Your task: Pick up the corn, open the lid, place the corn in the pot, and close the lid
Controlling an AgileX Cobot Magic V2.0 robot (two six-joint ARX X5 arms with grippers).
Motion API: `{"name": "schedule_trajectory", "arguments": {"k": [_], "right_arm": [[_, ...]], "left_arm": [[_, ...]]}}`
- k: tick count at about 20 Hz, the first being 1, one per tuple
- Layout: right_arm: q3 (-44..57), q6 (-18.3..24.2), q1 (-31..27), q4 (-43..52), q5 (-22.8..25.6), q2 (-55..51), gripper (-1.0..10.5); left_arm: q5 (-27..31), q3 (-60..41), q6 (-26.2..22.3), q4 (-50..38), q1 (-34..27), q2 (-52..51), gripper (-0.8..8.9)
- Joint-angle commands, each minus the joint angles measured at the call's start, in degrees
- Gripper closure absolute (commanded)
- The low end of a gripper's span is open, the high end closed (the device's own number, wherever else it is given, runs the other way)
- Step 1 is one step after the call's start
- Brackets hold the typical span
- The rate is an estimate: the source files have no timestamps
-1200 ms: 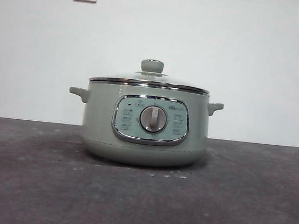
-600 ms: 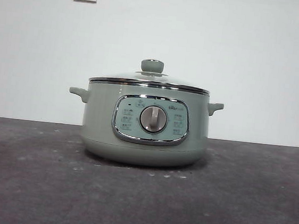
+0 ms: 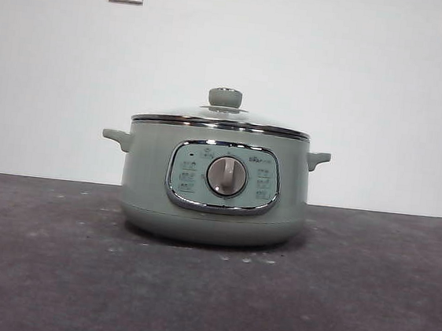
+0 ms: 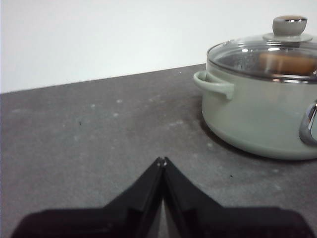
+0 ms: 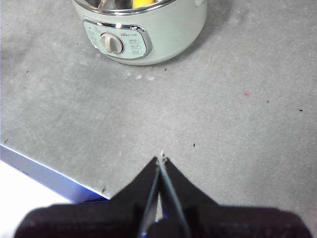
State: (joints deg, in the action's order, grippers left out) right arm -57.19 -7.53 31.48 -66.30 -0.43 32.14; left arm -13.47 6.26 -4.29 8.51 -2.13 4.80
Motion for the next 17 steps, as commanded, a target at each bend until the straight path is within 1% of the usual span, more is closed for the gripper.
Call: {"name": "schedule_trajectory", "arguments": {"k": [1,2,5,17], "right_arm": [[0.48,-0.24,0.04,0.33,0.07,0.00,9.5],[0.48,-0.24,0.07,0.33,0.07,0.00,9.5],[0.48,-0.26,0.07,0.31,0.07,0.00,9.5],[0.48,-0.26,0.04,0.31,0.07,0.00,9.5]], "left_arm": [[0.00,-2.99,2.10,-0.31,-0.20,-3.23,8.17],[0.00,-4.20,2.82,-0.24,-0.20,-4.76,8.17],[0.00,-5.75,4.33,0.74,-0.20,-4.57,8.17],[-0.07,-5.75,4.28,0.44,-0.20,-3.37,8.17]]}}
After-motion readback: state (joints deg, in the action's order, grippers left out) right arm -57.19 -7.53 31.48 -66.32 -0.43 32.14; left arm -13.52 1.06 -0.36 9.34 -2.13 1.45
